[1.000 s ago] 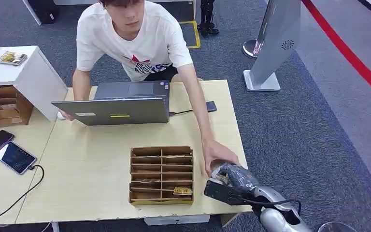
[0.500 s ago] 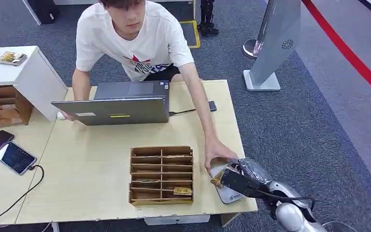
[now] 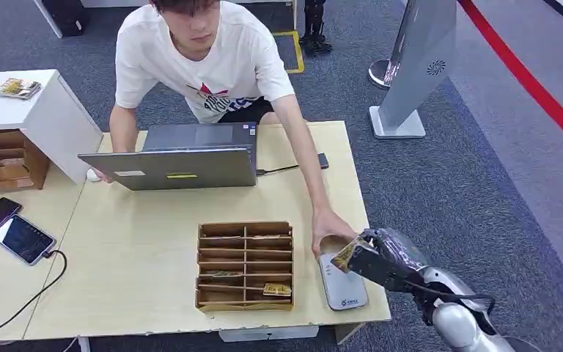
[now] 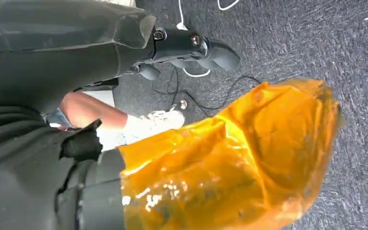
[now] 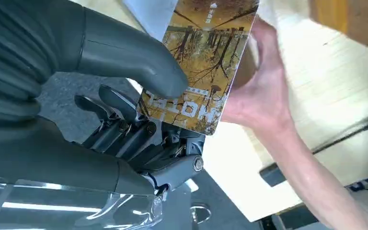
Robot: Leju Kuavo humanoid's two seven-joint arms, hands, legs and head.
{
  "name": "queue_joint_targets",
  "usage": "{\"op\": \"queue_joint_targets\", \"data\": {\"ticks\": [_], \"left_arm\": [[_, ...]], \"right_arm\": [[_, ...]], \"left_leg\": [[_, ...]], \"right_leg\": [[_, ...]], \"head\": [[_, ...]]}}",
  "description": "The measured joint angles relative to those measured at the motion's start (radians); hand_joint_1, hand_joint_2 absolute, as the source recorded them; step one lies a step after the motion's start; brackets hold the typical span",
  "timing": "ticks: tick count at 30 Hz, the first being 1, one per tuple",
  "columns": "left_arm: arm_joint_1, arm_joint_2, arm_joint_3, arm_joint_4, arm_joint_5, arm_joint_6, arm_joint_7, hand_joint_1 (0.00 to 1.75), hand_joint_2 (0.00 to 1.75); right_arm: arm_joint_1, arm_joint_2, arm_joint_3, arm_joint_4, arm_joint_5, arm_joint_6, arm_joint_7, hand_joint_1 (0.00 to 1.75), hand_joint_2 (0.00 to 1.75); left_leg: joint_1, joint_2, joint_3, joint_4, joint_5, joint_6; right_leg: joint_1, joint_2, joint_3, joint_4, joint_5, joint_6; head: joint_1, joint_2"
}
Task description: Pass the card to the sensor for recognition and then transmit it.
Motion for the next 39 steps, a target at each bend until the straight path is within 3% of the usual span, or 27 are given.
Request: {"op": "queue_joint_targets", "data": {"ticks": [16,39], "left_arm": [[-0.003,0.001,0.000,0.000,-0.015,-0.008,0.000,0.00,0.00],[-0.003,0.002,0.000,0.000,-0.019,-0.008,0.000,0.00,0.00]], "right_arm": [[-0.017,0.018,0.044,0.105,0.063,0.015,0.036,1.75,1.75],[-0.032,0.030,0.074,0.149,0.083,0.018,0.042,1.75,1.75]], "left_leg": [[0.000,0.000,0.000,0.000,0.000,0.000],[0.000,0.000,0.000,0.000,0.000,0.000]], "right_leg": [[0.000,0.000,0.000,0.000,0.000,0.000],[0.000,0.000,0.000,0.000,0.000,0.000]], "head": [[0.000,0.000],[0.000,0.000]]}}
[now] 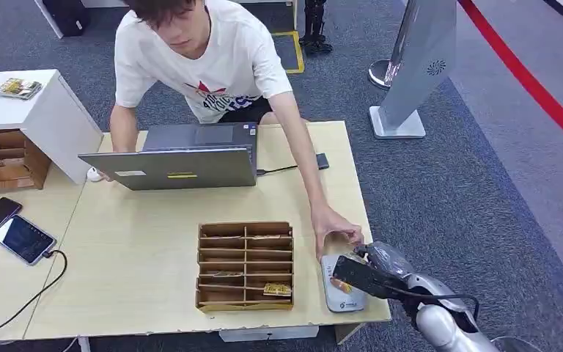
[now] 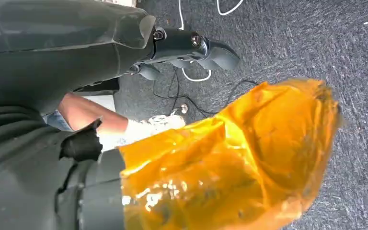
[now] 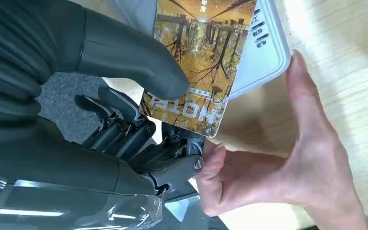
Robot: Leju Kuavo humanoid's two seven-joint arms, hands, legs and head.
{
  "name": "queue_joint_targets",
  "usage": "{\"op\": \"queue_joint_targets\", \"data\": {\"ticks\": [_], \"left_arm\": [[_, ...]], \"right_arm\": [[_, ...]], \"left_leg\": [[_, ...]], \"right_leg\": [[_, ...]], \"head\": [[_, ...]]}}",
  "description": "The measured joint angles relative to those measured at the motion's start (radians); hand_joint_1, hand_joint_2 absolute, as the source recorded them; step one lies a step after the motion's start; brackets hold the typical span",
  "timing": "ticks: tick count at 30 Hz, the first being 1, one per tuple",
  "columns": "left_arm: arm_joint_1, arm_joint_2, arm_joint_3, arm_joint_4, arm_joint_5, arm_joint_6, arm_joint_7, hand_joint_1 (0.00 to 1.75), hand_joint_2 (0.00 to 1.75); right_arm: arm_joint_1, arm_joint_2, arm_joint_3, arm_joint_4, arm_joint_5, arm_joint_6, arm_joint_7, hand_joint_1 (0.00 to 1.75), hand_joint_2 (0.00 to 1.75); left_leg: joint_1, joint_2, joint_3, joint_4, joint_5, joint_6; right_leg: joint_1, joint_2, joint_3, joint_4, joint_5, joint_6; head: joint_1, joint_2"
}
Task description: Pass the card to the sensor for recognition and then transmit it.
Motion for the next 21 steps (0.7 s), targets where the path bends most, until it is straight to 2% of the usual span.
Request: {"op": "queue_joint_targets", "data": {"ticks": [21], "left_arm": [[0.000,0.000,0.000,0.000,0.000,0.000,0.000,0.00,0.00]], "right_arm": [[0.000,0.002,0.005,0.002,0.000,0.000,0.000,1.75,1.75]], "left_leg": [[0.000,0.000,0.000,0.000,0.000,0.000]], "right_leg": [[0.000,0.000,0.000,0.000,0.000,0.000]], "head": [[0.000,0.000]]}}
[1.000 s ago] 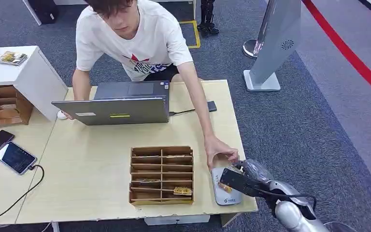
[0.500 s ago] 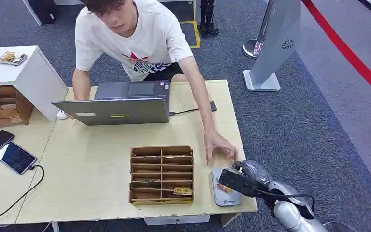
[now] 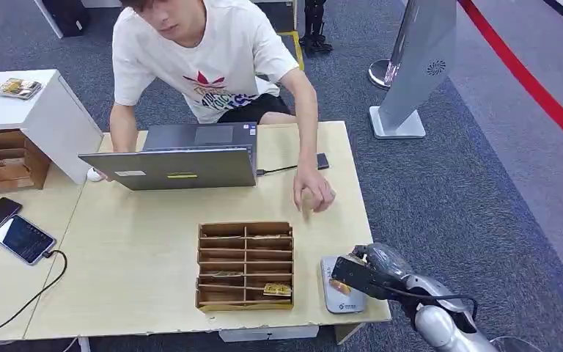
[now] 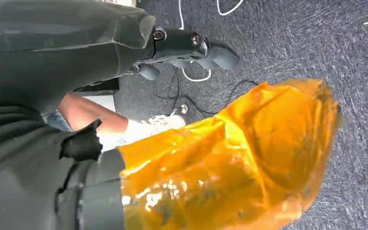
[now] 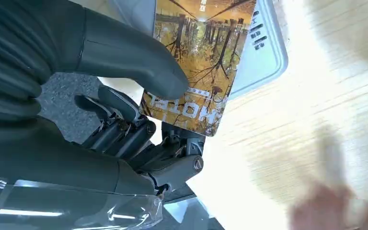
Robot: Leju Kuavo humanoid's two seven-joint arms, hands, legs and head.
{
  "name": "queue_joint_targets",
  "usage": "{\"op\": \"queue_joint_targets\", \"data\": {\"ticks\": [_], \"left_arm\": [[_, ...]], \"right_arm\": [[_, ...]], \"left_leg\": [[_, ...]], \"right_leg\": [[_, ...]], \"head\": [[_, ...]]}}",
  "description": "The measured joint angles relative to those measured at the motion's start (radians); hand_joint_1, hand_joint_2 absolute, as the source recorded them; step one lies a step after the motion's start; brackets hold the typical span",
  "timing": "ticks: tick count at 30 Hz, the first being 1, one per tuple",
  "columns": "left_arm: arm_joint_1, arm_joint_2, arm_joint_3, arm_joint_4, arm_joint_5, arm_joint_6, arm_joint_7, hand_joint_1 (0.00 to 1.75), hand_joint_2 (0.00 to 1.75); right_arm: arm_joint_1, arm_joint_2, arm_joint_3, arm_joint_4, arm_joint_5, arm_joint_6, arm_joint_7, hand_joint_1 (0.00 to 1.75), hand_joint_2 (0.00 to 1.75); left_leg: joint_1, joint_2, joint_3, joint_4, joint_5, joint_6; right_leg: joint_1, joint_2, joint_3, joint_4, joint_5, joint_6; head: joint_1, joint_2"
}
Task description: Pass the card to the sensor for recognition and then transmit it.
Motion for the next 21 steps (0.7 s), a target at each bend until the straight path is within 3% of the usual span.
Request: {"op": "queue_joint_targets", "data": {"ticks": [21], "left_arm": [[0.000,0.000,0.000,0.000,0.000,0.000,0.000,0.00,0.00]], "right_arm": [[0.000,0.002,0.000,0.001,0.000,0.000,0.000,1.75,1.75]], "left_leg": [[0.000,0.000,0.000,0.000,0.000,0.000]], "right_leg": [[0.000,0.000,0.000,0.000,0.000,0.000]], "head": [[0.000,0.000]]}}
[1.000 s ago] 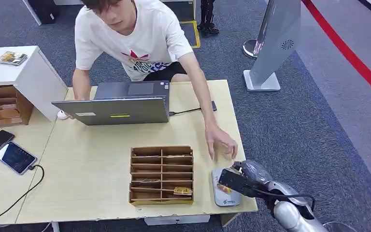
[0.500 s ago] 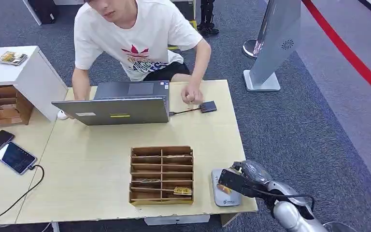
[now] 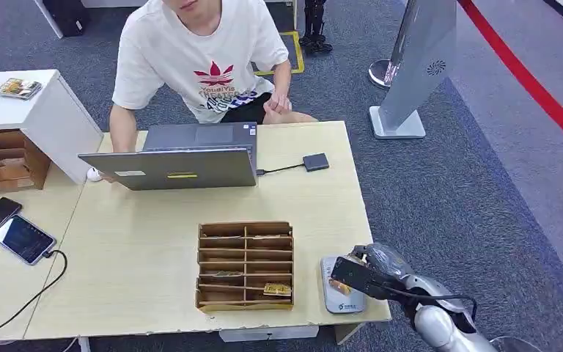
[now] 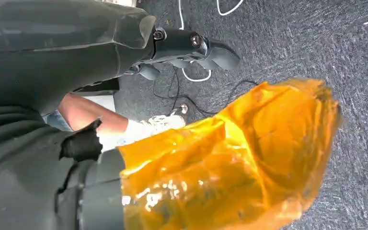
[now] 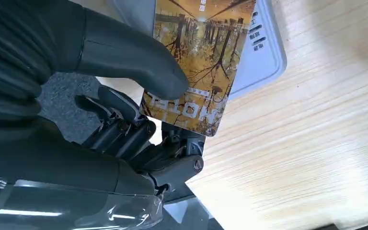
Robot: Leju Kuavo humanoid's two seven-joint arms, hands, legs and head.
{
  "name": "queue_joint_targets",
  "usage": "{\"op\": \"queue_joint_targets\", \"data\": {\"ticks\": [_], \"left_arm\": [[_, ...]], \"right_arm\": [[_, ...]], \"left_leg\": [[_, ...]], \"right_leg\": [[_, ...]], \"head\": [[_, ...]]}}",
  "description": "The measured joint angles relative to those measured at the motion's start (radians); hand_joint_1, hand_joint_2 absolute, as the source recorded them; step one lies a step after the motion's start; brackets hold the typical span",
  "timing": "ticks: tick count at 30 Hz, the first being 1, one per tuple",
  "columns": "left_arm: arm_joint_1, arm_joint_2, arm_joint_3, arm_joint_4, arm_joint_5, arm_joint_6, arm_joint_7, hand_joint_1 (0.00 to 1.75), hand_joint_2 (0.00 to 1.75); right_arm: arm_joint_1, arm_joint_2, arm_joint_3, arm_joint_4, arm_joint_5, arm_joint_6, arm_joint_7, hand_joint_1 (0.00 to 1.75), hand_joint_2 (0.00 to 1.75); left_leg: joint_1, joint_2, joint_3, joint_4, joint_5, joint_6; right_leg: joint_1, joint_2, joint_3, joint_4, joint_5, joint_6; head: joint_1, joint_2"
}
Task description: Pass the card to the sensor for recognition and then transmit it.
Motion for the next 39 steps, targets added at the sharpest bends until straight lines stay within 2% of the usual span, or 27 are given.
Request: {"op": "queue_joint_targets", "data": {"ticks": [39], "left_arm": [[0.000,0.001,0.000,0.000,-0.004,0.000,-0.001,0.00,0.00]], "right_arm": [[-0.006,0.004,0.003,-0.003,0.031,-0.006,0.018,1.75,1.75]], "left_leg": [[0.000,0.000,0.000,0.000,0.000,0.000]], "right_leg": [[0.000,0.000,0.000,0.000,0.000,0.000]], "head": [[0.000,0.000]]}}
